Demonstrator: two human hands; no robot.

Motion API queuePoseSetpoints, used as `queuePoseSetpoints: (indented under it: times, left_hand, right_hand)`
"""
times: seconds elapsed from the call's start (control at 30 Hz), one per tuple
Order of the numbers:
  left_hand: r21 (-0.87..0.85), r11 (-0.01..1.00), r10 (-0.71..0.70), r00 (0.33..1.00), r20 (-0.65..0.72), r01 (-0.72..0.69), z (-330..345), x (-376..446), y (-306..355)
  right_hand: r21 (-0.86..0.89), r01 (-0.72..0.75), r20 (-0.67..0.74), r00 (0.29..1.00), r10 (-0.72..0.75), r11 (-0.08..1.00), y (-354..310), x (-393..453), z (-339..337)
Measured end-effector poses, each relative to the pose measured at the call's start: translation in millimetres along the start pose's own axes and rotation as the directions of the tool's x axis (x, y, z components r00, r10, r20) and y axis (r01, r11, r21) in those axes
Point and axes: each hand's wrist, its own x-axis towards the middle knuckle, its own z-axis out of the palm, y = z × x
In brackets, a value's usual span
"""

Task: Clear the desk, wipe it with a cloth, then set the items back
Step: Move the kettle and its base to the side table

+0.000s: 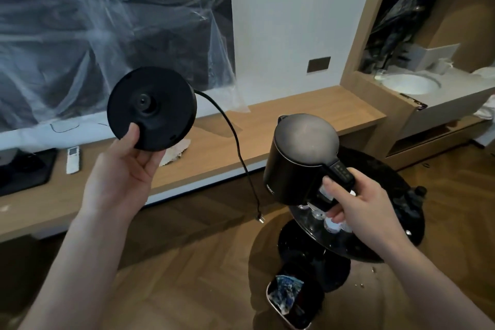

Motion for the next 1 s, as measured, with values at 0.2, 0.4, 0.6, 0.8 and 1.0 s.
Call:
queuePoseSetpoints:
  times: [0.2,0.4,0.6,0.8,1.0]
  left_hand:
    - [-0.031,0.997,0.07,0.997,0.013,-0.069,37,16,-5]
    - [-0.069,0.994,0.088,0.995,0.047,-0.085,74,47,-21]
    - [-0.094,0.992,0.088,0.993,0.075,-0.081,132,74,-40]
    - [-0.089,0.987,0.143,0.982,0.122,-0.132,208,107,-68]
    - [-0.046,0.984,0.176,0.983,0.045,-0.174,285,135,-131]
  right_hand:
    - [0.025,0.056,0.017,0.998,-0.057,0.998,6,45,-26]
    - [0.043,0.081,0.034,0.996,-0.083,0.996,11,82,-43]
    - [0.104,0.075,0.022,0.997,-0.077,0.992,26,123,-70]
    - [0.126,0.109,0.029,0.993,-0.113,0.986,34,177,-115]
    - [0.113,0.167,0.085,0.981,-0.177,0.98,54,238,-188]
